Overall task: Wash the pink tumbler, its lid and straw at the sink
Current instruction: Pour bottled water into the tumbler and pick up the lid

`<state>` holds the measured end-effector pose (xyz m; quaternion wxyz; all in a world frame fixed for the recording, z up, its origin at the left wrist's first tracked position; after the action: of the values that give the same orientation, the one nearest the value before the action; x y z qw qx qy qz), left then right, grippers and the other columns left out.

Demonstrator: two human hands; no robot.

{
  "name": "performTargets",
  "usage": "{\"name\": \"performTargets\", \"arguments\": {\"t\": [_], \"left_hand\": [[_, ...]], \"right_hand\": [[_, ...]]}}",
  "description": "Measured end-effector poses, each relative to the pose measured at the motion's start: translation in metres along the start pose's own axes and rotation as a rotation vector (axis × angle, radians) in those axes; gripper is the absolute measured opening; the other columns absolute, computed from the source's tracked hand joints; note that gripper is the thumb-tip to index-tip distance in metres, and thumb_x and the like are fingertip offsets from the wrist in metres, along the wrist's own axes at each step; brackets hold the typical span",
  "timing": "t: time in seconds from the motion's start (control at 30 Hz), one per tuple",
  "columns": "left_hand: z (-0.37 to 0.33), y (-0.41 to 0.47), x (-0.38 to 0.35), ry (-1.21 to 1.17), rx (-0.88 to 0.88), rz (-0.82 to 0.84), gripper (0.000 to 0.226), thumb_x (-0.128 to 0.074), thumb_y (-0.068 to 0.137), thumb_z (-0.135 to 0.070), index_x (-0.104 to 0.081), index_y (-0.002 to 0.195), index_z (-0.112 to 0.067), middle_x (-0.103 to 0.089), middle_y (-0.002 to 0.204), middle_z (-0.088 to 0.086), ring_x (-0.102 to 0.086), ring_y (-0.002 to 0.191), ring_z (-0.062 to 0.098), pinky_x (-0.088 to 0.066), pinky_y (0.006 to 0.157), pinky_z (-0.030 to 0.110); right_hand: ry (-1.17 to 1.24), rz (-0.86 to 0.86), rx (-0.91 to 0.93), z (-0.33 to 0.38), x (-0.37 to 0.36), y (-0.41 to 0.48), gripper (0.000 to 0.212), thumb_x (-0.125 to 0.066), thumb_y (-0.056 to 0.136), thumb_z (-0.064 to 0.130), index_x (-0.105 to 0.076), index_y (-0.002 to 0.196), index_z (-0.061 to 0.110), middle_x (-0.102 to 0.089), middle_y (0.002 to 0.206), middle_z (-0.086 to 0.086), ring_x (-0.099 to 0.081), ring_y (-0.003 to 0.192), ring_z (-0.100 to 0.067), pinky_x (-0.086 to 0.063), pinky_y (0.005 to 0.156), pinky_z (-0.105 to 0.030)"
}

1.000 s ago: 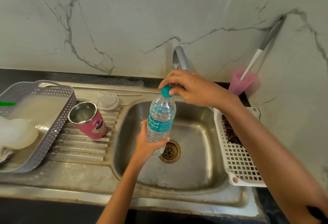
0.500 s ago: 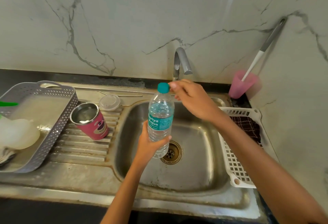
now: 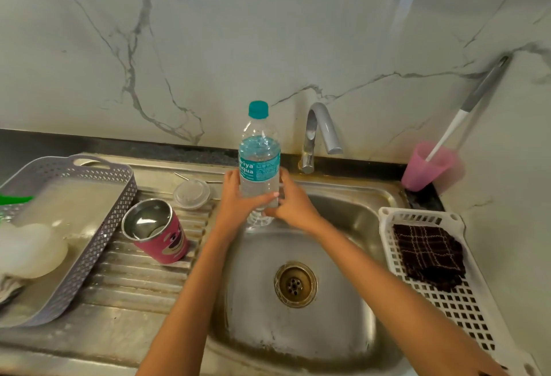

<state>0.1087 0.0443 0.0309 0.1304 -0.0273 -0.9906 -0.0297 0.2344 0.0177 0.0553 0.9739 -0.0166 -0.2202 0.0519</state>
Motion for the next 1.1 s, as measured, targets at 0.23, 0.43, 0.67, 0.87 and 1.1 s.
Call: {"name": "performTargets", "arguments": {"t": [0.23,0.43,0.67,0.87,1.1], "left_hand": [[-0.025,0.087,0.006,0.028,-0.064,-0.037,0.082,-0.091,0.063,-0.022,-0.046,0.131,-0.022,-0.06,0.116,-0.01,-0.061,0.105,0.009,-0.052,0.085,0.021],[-0.011,0.134,-0.003,0.031,-0.057,-0.006,0.097,-0.091,0.062,-0.019,-0.037,0.142,-0.017,-0.06,0.131,-0.001,-0.059,0.119,0.018,-0.051,0.1,0.044],[-0.003,0.148,-0.011,-0.007,-0.062,0.027,0.093,-0.089,0.065,-0.01,-0.037,0.142,-0.015,-0.059,0.128,-0.002,-0.058,0.118,0.017,-0.051,0.098,0.035],[0.015,0.14,-0.009,0.018,0.038,0.026,0.092,-0.084,0.075,-0.019,-0.029,0.149,-0.02,-0.052,0.142,0.002,-0.051,0.128,0.02,-0.045,0.1,0.032],[0.017,0.068,-0.001,-0.017,0.088,-0.123,0.076,-0.07,0.09,-0.025,-0.026,0.15,-0.007,-0.04,0.151,0.011,-0.04,0.138,0.02,-0.036,0.111,0.033]], "right_hand": [[-0.022,-0.212,0.06,0.011,0.021,0.087,0.076,-0.08,0.073,0.008,-0.04,0.137,0.015,-0.06,0.127,-0.005,-0.058,0.114,-0.022,-0.051,0.091,-0.033],[-0.015,-0.298,0.054,-0.007,0.024,0.133,0.078,-0.079,0.074,0.006,-0.038,0.14,0.015,-0.058,0.13,-0.006,-0.057,0.115,-0.022,-0.048,0.089,-0.027],[-0.06,-0.328,0.042,-0.024,0.022,0.152,0.077,-0.077,0.074,0.002,-0.039,0.139,0.017,-0.058,0.127,-0.005,-0.055,0.113,-0.019,-0.045,0.085,-0.023],[-0.052,-0.3,0.058,-0.017,0.016,0.152,0.07,-0.078,0.074,0.014,-0.044,0.135,0.021,-0.059,0.124,-0.004,-0.057,0.109,-0.017,-0.052,0.092,-0.035],[-0.151,-0.262,0.01,-0.017,0.026,0.116,0.08,-0.075,0.082,0.018,-0.029,0.146,0.011,-0.045,0.142,-0.013,-0.043,0.13,-0.026,-0.036,0.1,-0.029]]}}
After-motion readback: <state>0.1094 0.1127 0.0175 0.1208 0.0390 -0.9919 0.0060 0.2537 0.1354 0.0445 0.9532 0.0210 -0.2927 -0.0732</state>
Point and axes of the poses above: each hand's wrist, its own y-axis towards the middle knuckle, its own x-axis out of the back of the hand, z = x × y, the point moved 8 cm from there along y, towards the middle knuckle
